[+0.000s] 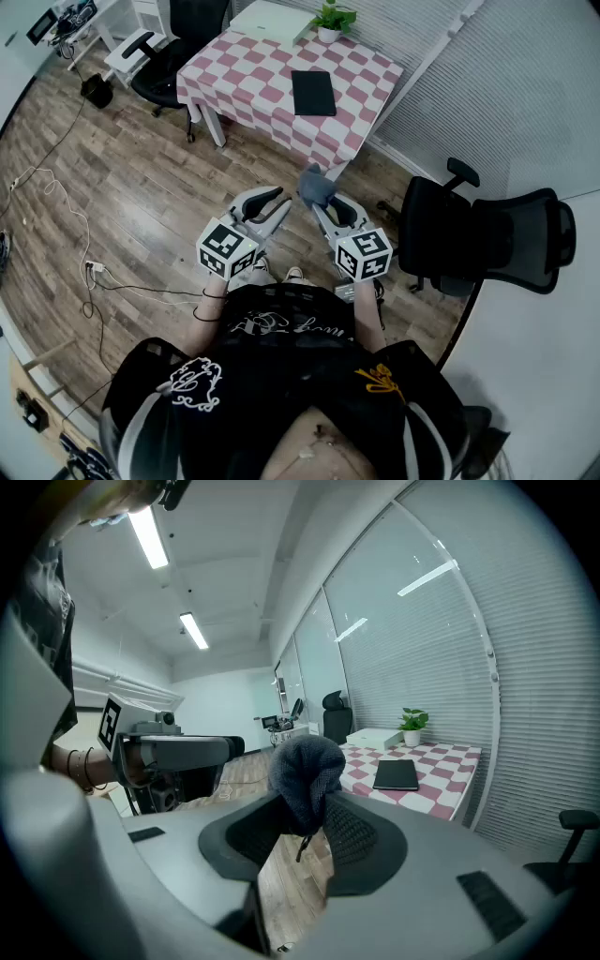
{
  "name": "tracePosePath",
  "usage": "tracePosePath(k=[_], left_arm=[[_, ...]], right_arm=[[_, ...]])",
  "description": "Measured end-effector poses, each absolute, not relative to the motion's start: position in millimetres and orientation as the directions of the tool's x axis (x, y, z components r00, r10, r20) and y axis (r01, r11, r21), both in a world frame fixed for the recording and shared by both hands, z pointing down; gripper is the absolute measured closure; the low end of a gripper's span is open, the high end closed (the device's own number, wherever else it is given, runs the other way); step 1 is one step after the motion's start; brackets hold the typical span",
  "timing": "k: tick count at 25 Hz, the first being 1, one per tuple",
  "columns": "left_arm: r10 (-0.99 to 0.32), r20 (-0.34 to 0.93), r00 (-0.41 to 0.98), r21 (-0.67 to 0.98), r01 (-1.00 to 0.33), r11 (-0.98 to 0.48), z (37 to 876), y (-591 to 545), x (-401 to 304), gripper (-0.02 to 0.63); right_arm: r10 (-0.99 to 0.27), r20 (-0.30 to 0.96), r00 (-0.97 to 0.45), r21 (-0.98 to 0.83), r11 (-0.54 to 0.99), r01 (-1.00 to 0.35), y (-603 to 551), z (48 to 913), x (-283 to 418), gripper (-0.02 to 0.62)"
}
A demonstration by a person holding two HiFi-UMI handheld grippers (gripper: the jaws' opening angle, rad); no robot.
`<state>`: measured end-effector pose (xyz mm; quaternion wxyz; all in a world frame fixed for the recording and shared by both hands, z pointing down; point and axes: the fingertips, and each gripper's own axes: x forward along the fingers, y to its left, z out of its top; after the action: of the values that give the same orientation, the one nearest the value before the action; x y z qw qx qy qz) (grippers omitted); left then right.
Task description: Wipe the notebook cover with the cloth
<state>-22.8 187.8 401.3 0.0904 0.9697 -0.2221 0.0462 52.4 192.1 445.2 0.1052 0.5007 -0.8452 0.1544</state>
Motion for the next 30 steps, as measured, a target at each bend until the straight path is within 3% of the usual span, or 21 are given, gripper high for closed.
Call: tracePosePath(k=[11,30], left_arm=[[-0.436,0.154,0.887,0.156,-0.458,-0.875,407.6,195.8,2.7,0.511],[-0.438,0.211,0.874,0.163,-0.473,-0.866,424.5,170.1,46.5,0.511]], right_arm=[[-0.827,0.266,-0.496,-0.236,0.443,-0.865,203.5,440.4,82.1,0.465],[-0.826,0.268,-0.495,-0.273,0.428,-0.862,178.6,452.9,137.4,0.465]])
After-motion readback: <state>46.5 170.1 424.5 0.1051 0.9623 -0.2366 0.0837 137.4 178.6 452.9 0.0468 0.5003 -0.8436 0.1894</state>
